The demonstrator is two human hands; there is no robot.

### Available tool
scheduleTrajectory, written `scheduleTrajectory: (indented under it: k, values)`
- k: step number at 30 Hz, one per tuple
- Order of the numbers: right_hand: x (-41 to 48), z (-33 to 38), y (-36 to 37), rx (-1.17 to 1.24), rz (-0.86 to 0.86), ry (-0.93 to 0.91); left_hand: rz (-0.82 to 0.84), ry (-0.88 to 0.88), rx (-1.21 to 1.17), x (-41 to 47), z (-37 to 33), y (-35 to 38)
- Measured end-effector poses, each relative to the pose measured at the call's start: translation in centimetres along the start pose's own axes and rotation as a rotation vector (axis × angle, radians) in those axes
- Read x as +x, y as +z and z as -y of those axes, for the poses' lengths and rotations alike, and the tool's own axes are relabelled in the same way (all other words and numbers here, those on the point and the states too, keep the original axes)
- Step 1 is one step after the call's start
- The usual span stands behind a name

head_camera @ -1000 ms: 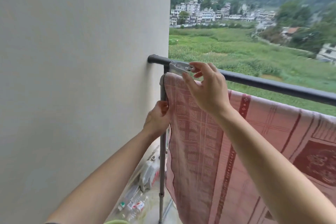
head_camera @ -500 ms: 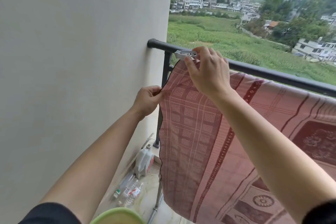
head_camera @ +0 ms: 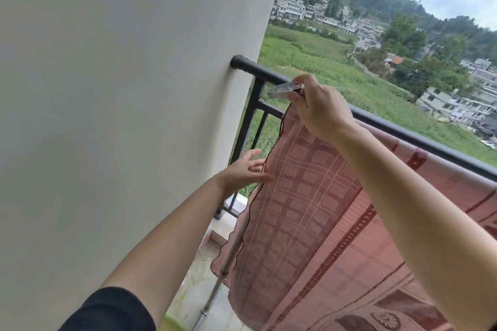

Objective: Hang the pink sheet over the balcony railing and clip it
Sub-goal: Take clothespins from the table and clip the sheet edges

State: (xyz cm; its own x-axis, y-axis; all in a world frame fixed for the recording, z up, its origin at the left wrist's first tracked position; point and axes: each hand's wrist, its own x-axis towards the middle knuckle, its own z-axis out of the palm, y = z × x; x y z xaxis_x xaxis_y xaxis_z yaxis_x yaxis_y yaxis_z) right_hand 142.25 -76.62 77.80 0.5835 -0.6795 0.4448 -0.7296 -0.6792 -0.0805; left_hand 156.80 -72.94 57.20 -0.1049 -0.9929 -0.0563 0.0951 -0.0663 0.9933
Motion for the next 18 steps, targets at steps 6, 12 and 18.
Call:
scheduleTrajectory:
  k: [6,12,18]
  values:
    - [0.2,0.1,0.6,-0.158,0.007,-0.024,-0.084,0.071,0.346,1.5,2.0,0.4]
    - [1.3,0.5,0.1,-0.215,0.198,-0.114,-0.265,0.091,0.15,0.7,4.3,-1.5]
    - [3.4,0.8,0.3,-0.238,0.315,-0.179,-0.223,0.071,0.12,0.3,3.9,-2.3]
